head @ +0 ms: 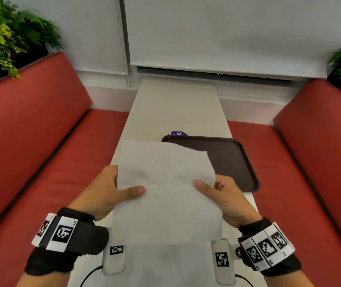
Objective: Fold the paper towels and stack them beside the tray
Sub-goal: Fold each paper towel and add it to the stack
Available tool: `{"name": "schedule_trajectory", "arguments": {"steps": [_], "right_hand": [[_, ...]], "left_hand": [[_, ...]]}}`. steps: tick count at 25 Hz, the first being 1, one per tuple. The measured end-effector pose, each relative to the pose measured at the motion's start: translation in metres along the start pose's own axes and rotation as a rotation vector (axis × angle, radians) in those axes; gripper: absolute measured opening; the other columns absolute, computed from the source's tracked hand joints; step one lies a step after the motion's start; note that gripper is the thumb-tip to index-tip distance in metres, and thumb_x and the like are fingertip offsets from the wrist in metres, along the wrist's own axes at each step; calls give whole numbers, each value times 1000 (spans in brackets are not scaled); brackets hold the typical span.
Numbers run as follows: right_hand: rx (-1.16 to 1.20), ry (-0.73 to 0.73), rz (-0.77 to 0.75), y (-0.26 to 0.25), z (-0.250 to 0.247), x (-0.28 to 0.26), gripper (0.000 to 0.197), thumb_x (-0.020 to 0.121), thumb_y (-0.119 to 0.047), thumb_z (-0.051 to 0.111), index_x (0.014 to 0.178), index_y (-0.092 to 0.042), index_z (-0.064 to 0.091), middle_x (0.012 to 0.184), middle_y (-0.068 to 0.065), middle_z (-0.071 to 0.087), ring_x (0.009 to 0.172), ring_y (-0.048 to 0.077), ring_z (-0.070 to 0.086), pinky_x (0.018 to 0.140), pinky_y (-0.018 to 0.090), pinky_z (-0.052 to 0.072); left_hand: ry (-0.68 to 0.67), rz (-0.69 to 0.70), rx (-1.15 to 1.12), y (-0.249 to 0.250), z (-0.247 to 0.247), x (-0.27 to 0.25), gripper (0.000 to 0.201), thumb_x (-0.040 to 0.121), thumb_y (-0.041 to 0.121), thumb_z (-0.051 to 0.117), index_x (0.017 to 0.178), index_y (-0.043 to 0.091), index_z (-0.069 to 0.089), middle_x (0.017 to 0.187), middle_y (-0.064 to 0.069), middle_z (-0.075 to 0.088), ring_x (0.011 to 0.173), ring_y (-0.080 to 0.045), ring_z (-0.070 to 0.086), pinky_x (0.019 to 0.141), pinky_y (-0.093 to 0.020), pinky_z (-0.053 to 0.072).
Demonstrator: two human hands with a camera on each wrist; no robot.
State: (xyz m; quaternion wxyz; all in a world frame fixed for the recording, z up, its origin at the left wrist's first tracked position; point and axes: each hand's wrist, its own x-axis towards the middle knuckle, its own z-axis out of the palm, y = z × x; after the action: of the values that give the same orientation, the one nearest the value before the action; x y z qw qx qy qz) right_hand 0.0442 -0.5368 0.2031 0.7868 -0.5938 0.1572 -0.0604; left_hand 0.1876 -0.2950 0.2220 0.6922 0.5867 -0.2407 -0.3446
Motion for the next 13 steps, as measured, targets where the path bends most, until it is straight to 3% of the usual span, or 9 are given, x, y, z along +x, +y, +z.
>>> {"name": "schedule_trajectory", "arguments": {"steps": [2, 5, 9, 11, 12, 13], "right_hand": [[-74, -2, -90, -4, -9, -4, 34, 78, -28, 72, 101, -4, 72, 107, 16, 71, 97, 31, 69, 80, 37, 57], [-105, -17, -162, -10, -18, -9, 50, 65, -44, 81, 100, -10, 74, 108, 14, 72, 99, 27, 68, 82, 34, 57], [-36, -61, -196, -15, -29, -13, 48, 64, -37, 83, 102, -9, 74, 110, 14, 71, 103, 27, 67, 82, 30, 56], [-17, -63, -199, -17, -33, -14, 42, 63, -30, 83, 98, -7, 75, 106, 14, 72, 100, 25, 69, 79, 30, 57], [-28, -53, -199, -19, -34, -15, 34, 65, -24, 81, 93, -6, 75, 101, 13, 73, 95, 24, 70, 75, 29, 57], [-52, -37, -201, -20, -35, -15, 26, 67, -19, 79, 88, -5, 76, 94, 12, 75, 88, 23, 71, 70, 29, 57]], "left_hand": [[5, 18, 15, -3, 1, 1, 67, 51, 33, 89, 104, -1, 67, 105, -20, 69, 93, -32, 69, 71, -32, 58], [59, 19, -1, -7, 3, 5, 61, 60, 26, 83, 109, -4, 63, 110, -20, 68, 98, -31, 67, 75, -32, 58], [116, 29, -77, -8, 8, 12, 63, 44, 40, 90, 95, 6, 73, 100, -15, 72, 89, -24, 70, 71, -30, 58], [129, 33, -77, -7, 12, 14, 38, 55, 30, 85, 87, 11, 76, 93, -10, 74, 82, -21, 71, 65, -27, 58], [135, 25, -73, -3, 15, 14, 17, 67, 20, 76, 82, 12, 76, 88, -9, 74, 77, -21, 71, 62, -25, 57], [141, 14, -52, 0, 17, 14, 11, 78, 9, 64, 77, 11, 75, 81, -8, 73, 71, -21, 68, 57, -23, 55]]}}
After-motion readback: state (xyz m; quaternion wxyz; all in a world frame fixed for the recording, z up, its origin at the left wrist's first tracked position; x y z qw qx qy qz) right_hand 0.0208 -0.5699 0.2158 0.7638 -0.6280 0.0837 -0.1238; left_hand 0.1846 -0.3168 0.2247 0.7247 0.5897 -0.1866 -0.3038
